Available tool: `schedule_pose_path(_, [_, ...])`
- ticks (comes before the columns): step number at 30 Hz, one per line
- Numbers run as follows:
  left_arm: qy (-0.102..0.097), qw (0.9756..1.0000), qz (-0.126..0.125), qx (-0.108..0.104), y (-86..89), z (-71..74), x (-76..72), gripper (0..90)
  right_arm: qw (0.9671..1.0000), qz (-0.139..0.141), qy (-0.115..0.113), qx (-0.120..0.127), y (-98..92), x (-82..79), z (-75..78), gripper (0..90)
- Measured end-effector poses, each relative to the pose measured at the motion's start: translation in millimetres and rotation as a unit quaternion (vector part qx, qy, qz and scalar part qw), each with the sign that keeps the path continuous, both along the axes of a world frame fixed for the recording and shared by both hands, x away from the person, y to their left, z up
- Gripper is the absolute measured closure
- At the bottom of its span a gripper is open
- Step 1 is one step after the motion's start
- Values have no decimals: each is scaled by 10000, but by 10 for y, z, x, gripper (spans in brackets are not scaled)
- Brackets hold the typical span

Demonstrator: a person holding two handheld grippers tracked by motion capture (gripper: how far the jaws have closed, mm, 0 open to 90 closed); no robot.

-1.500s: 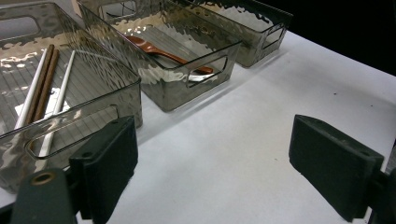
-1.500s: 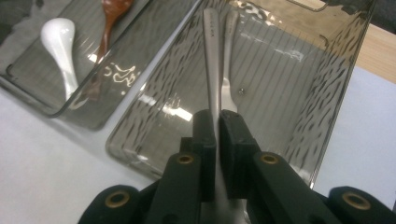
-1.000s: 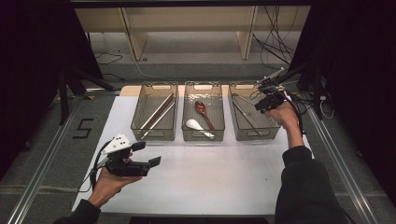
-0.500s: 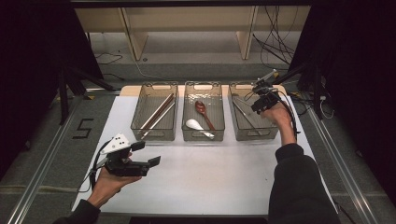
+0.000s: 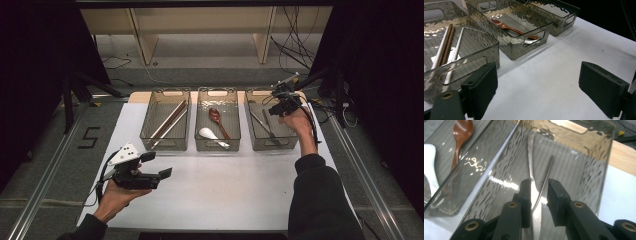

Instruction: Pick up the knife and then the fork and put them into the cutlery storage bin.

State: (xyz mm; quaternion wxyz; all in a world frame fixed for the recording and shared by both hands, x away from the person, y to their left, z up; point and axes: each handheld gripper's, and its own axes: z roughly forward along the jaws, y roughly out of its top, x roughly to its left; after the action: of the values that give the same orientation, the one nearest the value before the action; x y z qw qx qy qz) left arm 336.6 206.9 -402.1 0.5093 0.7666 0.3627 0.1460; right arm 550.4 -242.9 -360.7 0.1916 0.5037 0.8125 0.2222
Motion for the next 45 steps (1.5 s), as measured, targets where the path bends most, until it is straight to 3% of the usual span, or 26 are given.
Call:
schedule_pose_path(5, [-8,10000,0,4,-3,5,-3,150,9996,166,-61,212,-14,-110,78,631])
schedule_pose_path(12, [-39,10000,22,0,-13,9,-17,149,9967,394,-131,696,24,-292,127,491])
schedule_pose_path(14, [-33,10000,24,-9,-8,9,-17,149,9953,418,-113,863,31,-351,112,457])
schedule_pose_path(16, [-35,10000,35,-16,-6,6,-18,149,9916,458,-93,1204,28,-417,98,439])
schedule_pose_path(18, [-35,10000,36,-15,-5,6,-19,149,9899,480,-130,1329,32,-486,90,415])
schedule_pose_path(24, [-42,10000,13,25,-15,10,-23,149,9865,655,-301,1471,91,-684,102,384])
schedule_pose_path(33, [-55,10000,28,-6,-8,12,-29,149,9844,814,-636,1423,175,-898,120,364])
schedule_pose_path(45, [-41,10000,24,-21,-10,11,-28,150,9778,1076,-758,1630,311,-1145,101,336])
